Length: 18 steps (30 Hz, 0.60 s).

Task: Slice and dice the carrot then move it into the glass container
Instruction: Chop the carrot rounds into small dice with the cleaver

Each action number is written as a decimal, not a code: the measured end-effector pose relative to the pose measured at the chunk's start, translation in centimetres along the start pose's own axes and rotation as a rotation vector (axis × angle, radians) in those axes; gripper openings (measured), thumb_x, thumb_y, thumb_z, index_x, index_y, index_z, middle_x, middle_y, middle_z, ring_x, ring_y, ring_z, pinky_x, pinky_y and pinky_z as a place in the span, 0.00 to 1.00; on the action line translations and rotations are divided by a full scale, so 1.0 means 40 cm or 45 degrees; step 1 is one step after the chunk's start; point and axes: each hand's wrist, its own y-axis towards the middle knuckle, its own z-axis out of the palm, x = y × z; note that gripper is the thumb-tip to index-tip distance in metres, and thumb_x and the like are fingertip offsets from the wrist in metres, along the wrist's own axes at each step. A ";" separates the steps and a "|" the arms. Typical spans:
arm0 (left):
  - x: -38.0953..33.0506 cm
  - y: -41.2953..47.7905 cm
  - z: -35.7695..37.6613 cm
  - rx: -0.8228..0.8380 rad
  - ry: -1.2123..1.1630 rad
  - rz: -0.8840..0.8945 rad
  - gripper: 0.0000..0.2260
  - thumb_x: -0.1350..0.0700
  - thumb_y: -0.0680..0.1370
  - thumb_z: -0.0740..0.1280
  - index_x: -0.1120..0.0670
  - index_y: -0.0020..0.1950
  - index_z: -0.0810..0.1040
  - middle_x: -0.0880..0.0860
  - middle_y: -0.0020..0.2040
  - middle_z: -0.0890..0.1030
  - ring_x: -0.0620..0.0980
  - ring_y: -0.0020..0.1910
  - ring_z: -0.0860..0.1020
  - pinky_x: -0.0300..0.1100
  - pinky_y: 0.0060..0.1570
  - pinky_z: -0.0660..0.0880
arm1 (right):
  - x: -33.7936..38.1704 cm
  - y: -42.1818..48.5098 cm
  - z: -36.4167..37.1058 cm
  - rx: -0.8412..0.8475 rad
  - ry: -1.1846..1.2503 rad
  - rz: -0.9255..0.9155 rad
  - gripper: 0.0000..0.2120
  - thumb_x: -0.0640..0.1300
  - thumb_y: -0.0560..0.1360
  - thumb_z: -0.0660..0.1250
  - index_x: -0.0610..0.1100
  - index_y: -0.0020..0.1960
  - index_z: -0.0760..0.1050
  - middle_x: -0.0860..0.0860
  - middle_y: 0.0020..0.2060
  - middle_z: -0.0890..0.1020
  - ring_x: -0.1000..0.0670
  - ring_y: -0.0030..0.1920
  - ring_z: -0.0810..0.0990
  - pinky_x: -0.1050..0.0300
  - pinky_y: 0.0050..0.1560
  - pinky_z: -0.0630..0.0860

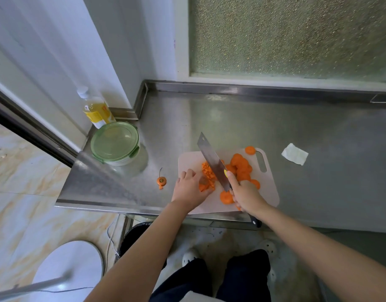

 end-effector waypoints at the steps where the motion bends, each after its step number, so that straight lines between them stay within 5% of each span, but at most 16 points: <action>1: -0.005 0.001 0.002 0.017 0.037 0.037 0.18 0.43 0.75 0.64 0.47 0.62 0.73 0.52 0.59 0.69 0.53 0.60 0.66 0.47 0.63 0.65 | 0.000 0.000 -0.003 -0.002 0.004 -0.008 0.30 0.64 0.79 0.51 0.45 0.26 0.62 0.51 0.20 0.65 0.49 0.24 0.65 0.56 0.29 0.61; 13: -0.024 0.021 0.010 0.031 0.262 0.081 0.14 0.50 0.79 0.58 0.50 0.64 0.69 0.54 0.61 0.69 0.55 0.60 0.66 0.49 0.60 0.63 | -0.004 0.000 -0.003 0.025 0.009 0.018 0.30 0.64 0.79 0.50 0.44 0.27 0.62 0.51 0.20 0.64 0.51 0.23 0.63 0.58 0.28 0.58; 18: -0.032 0.026 0.024 -0.048 0.110 -0.029 0.13 0.49 0.79 0.59 0.54 0.59 0.73 0.54 0.58 0.69 0.54 0.57 0.67 0.49 0.59 0.65 | -0.017 -0.007 0.000 0.035 0.003 0.024 0.29 0.64 0.79 0.49 0.44 0.28 0.62 0.50 0.21 0.64 0.52 0.22 0.63 0.60 0.26 0.59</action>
